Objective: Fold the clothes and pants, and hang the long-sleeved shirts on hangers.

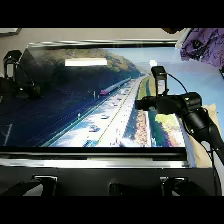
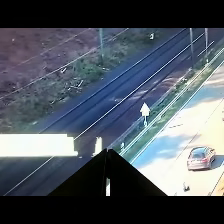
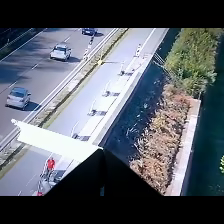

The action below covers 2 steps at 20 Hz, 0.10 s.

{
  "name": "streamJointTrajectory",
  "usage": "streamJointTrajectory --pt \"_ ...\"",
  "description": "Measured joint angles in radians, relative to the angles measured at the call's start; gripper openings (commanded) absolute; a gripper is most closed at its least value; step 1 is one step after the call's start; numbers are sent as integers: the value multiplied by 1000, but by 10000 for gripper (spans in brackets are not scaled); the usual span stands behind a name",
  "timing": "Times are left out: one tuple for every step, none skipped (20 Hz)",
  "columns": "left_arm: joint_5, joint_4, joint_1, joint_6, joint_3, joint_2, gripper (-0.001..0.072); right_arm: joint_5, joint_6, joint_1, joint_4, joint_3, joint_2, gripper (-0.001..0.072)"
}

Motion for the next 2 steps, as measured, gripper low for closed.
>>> streamJointTrajectory --pt "0 0 0 0 -1 0 17 1 0 0 0 0 0 29" --pt "-1 1 0 0 -1 0 18 2 0 0 0 0 0 29"
